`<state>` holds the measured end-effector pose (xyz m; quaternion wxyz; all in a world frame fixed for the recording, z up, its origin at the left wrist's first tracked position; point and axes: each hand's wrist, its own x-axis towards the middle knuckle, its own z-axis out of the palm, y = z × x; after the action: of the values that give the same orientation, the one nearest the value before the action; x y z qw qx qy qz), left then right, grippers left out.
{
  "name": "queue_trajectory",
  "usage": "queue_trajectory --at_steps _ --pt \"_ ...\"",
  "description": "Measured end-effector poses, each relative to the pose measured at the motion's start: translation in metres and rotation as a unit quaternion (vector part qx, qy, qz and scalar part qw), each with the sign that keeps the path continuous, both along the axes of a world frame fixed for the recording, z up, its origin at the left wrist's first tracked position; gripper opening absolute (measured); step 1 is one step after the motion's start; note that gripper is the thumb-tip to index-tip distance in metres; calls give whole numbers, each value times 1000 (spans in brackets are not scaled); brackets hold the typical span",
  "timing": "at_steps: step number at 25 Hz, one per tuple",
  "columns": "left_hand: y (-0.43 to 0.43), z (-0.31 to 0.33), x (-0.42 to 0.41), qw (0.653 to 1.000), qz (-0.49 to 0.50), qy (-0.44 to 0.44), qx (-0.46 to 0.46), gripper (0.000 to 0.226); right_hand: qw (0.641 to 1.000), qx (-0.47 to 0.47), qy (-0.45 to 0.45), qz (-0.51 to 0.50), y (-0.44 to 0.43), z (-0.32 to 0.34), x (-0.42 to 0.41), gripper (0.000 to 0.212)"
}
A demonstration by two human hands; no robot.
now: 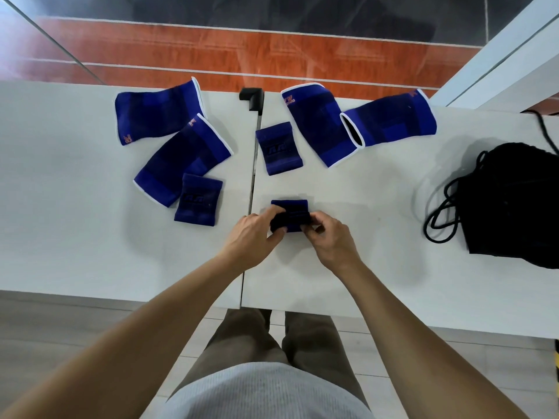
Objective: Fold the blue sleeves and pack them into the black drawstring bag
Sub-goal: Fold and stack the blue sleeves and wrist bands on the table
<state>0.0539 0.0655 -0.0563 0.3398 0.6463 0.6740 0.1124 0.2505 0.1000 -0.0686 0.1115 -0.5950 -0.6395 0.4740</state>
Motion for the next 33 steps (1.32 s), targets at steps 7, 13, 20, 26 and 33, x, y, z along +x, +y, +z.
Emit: queue_trajectory --at_steps 7,13,20,26,33 --pt "22 -15 1 1000 28 9 1 35 997 0 -34 -76 8 -3 -18 23" --pt "22 -32 4 990 10 94 109 29 991 58 -108 -62 11 -7 -33 27" --pt "32 -38 16 980 -22 125 154 27 943 257 -192 87 -13 -16 -14 36" --pt "73 -38 62 982 -27 103 155 27 940 179 -273 96 -23 -8 32 72" --pt "110 -33 119 986 -63 83 131 28 940 146 -307 36 -4 -10 69 76"
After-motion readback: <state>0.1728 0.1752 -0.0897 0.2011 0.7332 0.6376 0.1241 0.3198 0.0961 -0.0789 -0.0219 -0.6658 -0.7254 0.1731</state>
